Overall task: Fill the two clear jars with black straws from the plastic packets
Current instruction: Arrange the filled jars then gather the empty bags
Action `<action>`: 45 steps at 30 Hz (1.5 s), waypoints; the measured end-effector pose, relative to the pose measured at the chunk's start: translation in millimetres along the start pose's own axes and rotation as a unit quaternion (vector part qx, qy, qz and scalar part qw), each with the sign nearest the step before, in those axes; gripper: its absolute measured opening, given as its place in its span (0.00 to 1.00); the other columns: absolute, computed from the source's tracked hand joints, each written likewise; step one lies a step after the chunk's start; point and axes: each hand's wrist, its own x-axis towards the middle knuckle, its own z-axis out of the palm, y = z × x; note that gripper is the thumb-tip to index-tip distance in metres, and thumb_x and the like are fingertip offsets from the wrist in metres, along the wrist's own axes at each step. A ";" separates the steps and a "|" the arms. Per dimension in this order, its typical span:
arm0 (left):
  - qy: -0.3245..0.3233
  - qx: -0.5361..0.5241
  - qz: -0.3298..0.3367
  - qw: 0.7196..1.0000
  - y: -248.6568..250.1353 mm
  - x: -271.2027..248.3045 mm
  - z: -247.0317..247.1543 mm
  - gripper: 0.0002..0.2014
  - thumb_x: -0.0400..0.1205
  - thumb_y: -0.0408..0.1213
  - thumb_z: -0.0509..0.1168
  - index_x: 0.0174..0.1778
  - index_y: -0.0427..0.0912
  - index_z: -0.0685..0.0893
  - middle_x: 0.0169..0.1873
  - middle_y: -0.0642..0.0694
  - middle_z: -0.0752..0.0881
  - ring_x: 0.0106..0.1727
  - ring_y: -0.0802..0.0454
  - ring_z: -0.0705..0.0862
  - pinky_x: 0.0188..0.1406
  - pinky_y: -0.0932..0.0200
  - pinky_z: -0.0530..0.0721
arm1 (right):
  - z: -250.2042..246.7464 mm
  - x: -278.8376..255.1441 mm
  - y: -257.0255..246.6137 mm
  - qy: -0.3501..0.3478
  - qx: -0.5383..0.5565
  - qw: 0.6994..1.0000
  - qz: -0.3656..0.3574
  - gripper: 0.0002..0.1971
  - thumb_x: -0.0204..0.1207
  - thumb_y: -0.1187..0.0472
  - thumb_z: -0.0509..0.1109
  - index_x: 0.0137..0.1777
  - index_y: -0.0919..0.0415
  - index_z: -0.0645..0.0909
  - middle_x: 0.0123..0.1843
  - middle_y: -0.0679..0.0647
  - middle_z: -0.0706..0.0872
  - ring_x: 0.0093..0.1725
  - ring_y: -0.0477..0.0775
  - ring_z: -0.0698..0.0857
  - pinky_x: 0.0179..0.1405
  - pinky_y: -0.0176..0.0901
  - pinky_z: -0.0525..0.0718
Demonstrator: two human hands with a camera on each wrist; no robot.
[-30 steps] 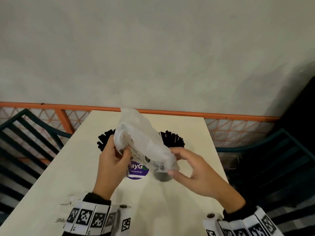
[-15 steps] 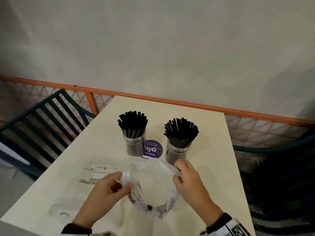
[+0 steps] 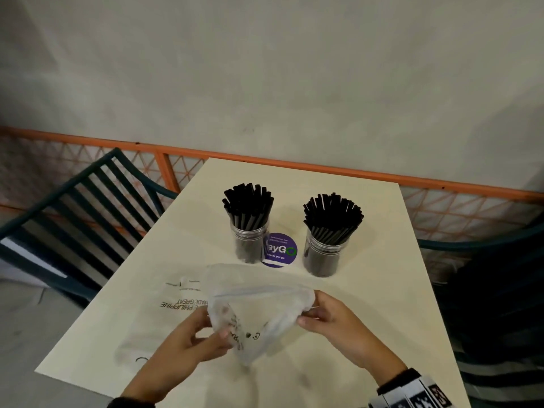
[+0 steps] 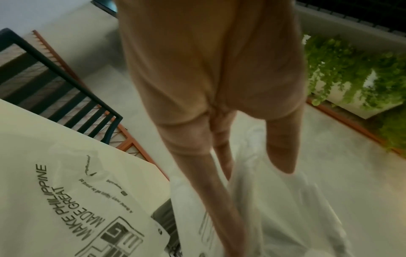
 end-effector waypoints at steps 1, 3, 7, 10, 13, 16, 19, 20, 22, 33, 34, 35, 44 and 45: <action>-0.020 -0.019 -0.009 1.000 1.8 -2.2 -7.1 0.20 0.71 0.44 0.70 0.59 0.46 0.81 0.54 0.41 0.88 0.51 0.43 0.89 0.49 0.56 0.88 | 6.0 2.7 -1.4 0.016 -0.002 1.000 -0.004 0.17 0.64 0.60 0.74 0.55 0.56 0.83 0.50 0.51 0.89 0.49 0.50 0.85 0.47 0.38 0.83; -0.019 -0.029 -0.009 0.999 3.9 -3.2 -21.0 0.23 0.66 0.47 0.70 0.56 0.43 0.83 0.51 0.40 0.89 0.50 0.43 0.89 0.45 0.59 0.88 | 20.3 8.0 -6.4 0.031 0.004 0.999 0.003 0.14 0.64 0.56 0.74 0.51 0.54 0.85 0.48 0.52 0.89 0.48 0.49 0.84 0.45 0.38 0.84; 0.028 0.014 0.022 0.999 3.8 1.7 -45.6 0.15 0.68 0.41 0.75 0.49 0.42 0.86 0.44 0.35 0.90 0.43 0.40 0.90 0.37 0.61 0.87 | 57.6 18.9 -14.9 0.008 -0.004 1.000 0.009 0.18 0.63 0.49 0.78 0.53 0.51 0.84 0.51 0.48 0.91 0.50 0.45 0.87 0.52 0.47 0.86; 0.045 0.077 0.062 0.994 -0.6 5.8 -63.5 0.06 0.72 0.39 0.74 0.40 0.42 0.85 0.37 0.39 0.91 0.34 0.46 0.88 0.35 0.62 0.83 | 80.7 36.2 -12.4 0.154 -0.066 0.986 -0.012 0.07 0.71 0.59 0.75 0.48 0.55 0.83 0.45 0.53 0.90 0.45 0.53 0.87 0.50 0.50 0.88; 0.207 0.210 0.157 0.943 -7.8 10.4 -91.9 0.15 0.73 0.32 0.72 0.26 0.41 0.73 0.27 0.50 0.81 0.25 0.60 0.73 0.24 0.72 0.69 | 85.0 47.9 -10.6 0.324 -0.206 0.919 -0.084 0.09 0.64 0.71 0.68 0.43 0.63 0.75 0.41 0.54 0.80 0.40 0.56 0.78 0.37 0.25 0.75; 0.303 0.297 0.196 0.884 -7.7 13.4 -113.9 0.18 0.66 0.20 0.72 0.26 0.42 0.71 0.33 0.49 0.74 0.37 0.60 0.75 0.26 0.71 0.71 | 101.9 47.8 -15.9 0.344 -0.301 0.878 -0.139 0.26 0.56 0.82 0.65 0.50 0.56 0.69 0.51 0.51 0.71 0.47 0.53 0.73 0.43 0.28 0.73; 0.316 0.274 0.197 0.887 -12.2 19.3 -127.1 0.23 0.68 0.18 0.68 0.33 0.54 0.71 0.38 0.53 0.74 0.37 0.56 0.78 0.32 0.73 0.74 | 123.6 50.4 -12.6 0.404 -0.393 0.803 -0.194 0.30 0.51 0.81 0.70 0.53 0.59 0.72 0.52 0.57 0.71 0.51 0.54 0.69 0.48 0.40 0.76; 0.290 0.278 0.191 0.896 -15.0 21.4 -131.6 0.23 0.69 0.18 0.67 0.35 0.56 0.72 0.39 0.53 0.75 0.34 0.53 0.78 0.32 0.72 0.74 | 127.4 51.7 -13.4 0.397 -0.372 0.819 -0.184 0.28 0.52 0.82 0.70 0.51 0.58 0.73 0.49 0.55 0.72 0.49 0.51 0.70 0.47 0.33 0.74; 0.227 0.293 0.179 0.911 -20.8 24.2 -140.2 0.22 0.70 0.20 0.66 0.38 0.57 0.73 0.36 0.49 0.77 0.32 0.50 0.76 0.31 0.70 0.73 | 132.3 54.3 -15.1 0.331 -0.301 0.879 -0.166 0.24 0.60 0.81 0.68 0.46 0.51 0.75 0.45 0.46 0.73 0.46 0.43 0.75 0.43 0.23 0.73; 0.043 0.273 0.121 0.953 -24.1 26.0 -180.6 0.15 0.73 0.27 0.70 0.33 0.50 0.71 0.24 0.49 0.77 0.24 0.59 0.65 0.23 0.68 0.63 | 148.4 47.4 -5.8 0.130 -0.246 0.954 -0.113 0.19 0.71 0.68 0.69 0.48 0.38 0.76 0.41 0.45 0.79 0.41 0.39 0.80 0.41 0.24 0.76; 0.061 0.291 0.139 0.945 -24.2 26.1 -183.3 0.17 0.72 0.24 0.69 0.31 0.51 0.72 0.27 0.50 0.79 0.24 0.59 0.68 0.23 0.69 0.65 | 147.5 47.0 -4.7 0.161 -0.278 0.939 -0.122 0.19 0.69 0.68 0.65 0.42 0.38 0.72 0.40 0.44 0.77 0.39 0.38 0.77 0.37 0.24 0.73; 0.093 0.307 0.157 0.934 -24.8 26.6 -185.4 0.19 0.69 0.20 0.69 0.30 0.51 0.72 0.31 0.52 0.81 0.25 0.58 0.71 0.24 0.71 0.67 | 147.7 46.9 -4.4 0.192 -0.309 0.922 -0.135 0.17 0.66 0.67 0.61 0.38 0.39 0.67 0.38 0.42 0.73 0.38 0.37 0.75 0.36 0.24 0.70; 0.148 0.375 0.154 0.902 -69.8 46.6 -193.2 0.28 0.64 0.12 0.65 0.26 0.53 0.63 0.29 0.46 0.73 0.31 0.51 0.72 0.33 0.65 0.71 | 164.6 46.1 4.1 0.064 -0.536 0.833 -0.119 0.10 0.72 0.46 0.61 0.52 0.44 0.71 0.63 0.42 0.66 0.62 0.45 0.65 0.60 0.38 0.65; 0.130 0.387 0.130 0.904 -76.0 46.8 -194.7 0.28 0.65 0.13 0.66 0.26 0.53 0.63 0.29 0.46 0.74 0.30 0.50 0.73 0.31 0.63 0.71 | 166.7 43.7 6.5 0.011 -0.531 0.840 -0.111 0.20 0.73 0.36 0.61 0.61 0.43 0.70 0.73 0.43 0.61 0.73 0.45 0.58 0.71 0.43 0.57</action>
